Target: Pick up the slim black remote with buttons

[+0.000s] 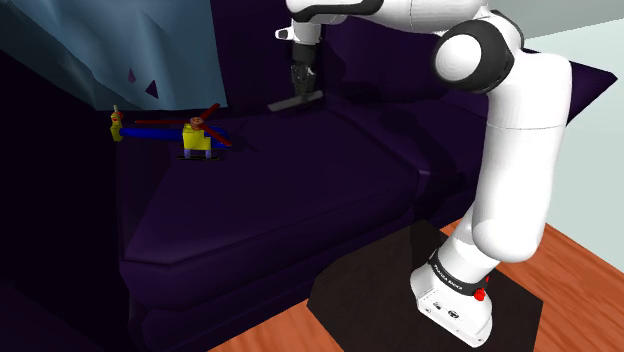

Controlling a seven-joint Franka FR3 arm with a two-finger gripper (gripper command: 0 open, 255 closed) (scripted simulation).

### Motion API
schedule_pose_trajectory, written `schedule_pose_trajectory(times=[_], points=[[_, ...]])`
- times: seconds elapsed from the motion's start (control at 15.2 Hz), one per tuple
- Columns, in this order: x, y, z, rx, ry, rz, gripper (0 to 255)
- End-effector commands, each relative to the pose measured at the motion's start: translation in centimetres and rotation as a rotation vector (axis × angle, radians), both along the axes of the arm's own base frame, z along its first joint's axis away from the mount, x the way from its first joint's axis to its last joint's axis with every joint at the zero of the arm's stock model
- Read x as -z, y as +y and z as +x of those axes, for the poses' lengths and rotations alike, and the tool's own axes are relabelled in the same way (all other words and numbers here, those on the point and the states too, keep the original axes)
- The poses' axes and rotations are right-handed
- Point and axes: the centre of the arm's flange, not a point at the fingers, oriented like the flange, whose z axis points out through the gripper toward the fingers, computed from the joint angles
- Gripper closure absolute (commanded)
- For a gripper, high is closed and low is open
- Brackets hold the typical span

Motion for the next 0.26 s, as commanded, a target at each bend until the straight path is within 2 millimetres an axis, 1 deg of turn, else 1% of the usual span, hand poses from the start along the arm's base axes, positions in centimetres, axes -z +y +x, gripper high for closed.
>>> schedule_pose_trajectory(times=[0.0, 0.07, 0.2], points=[[-1.15, 0.04, -0.05, 0.000, 0.000, 0.000, 255], [-1.67, 0.04, -0.05, 0.000, 0.000, 0.000, 255], [-1.76, 0.04, -0.05, 0.000, 0.000, 0.000, 255]])
